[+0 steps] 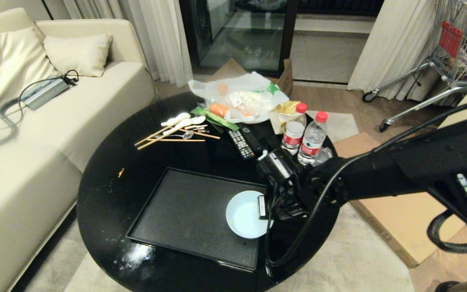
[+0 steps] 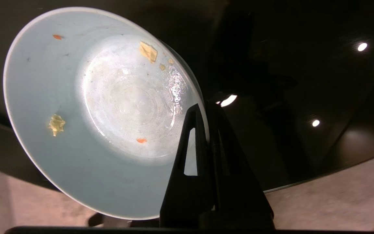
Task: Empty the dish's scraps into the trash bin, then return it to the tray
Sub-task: Put the bowl back to the table
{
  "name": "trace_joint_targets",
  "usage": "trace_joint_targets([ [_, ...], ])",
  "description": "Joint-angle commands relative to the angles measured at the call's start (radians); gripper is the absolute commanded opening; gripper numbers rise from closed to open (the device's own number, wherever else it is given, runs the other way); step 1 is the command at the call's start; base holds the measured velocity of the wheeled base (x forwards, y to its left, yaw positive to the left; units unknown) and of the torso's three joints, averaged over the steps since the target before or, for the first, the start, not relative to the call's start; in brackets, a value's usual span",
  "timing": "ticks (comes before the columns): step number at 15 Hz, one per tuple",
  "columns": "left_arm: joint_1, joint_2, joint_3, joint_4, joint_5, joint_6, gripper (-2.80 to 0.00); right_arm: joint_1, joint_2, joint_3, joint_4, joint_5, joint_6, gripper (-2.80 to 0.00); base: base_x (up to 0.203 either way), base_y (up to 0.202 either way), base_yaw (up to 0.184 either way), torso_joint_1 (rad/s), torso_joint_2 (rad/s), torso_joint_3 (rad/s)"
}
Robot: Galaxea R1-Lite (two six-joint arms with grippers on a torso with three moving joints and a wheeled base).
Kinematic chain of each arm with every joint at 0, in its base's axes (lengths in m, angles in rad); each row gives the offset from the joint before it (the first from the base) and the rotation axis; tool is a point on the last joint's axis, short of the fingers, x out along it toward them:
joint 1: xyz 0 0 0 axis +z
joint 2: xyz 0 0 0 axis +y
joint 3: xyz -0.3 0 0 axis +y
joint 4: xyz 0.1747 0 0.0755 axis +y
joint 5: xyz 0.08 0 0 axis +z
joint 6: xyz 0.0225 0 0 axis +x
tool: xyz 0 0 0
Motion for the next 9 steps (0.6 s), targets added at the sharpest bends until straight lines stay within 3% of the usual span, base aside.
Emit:
trace_joint_targets([
  [1,0.0,0.0,0.0,0.0,0.001,-0.001,-2.8,0.05,0.086,-0.113,0.057,-0.001,0.07,-2.8,0.0,0.0,0.0,0.0,0.0,0.0],
  [9,0.0,0.0,0.0,0.0,0.0,-0.001,-2.8,0.083,0.232,-0.282,0.057,-0.002,0.149,-2.8,0.0,0.0,0.0,0.0,0.0,0.0],
])
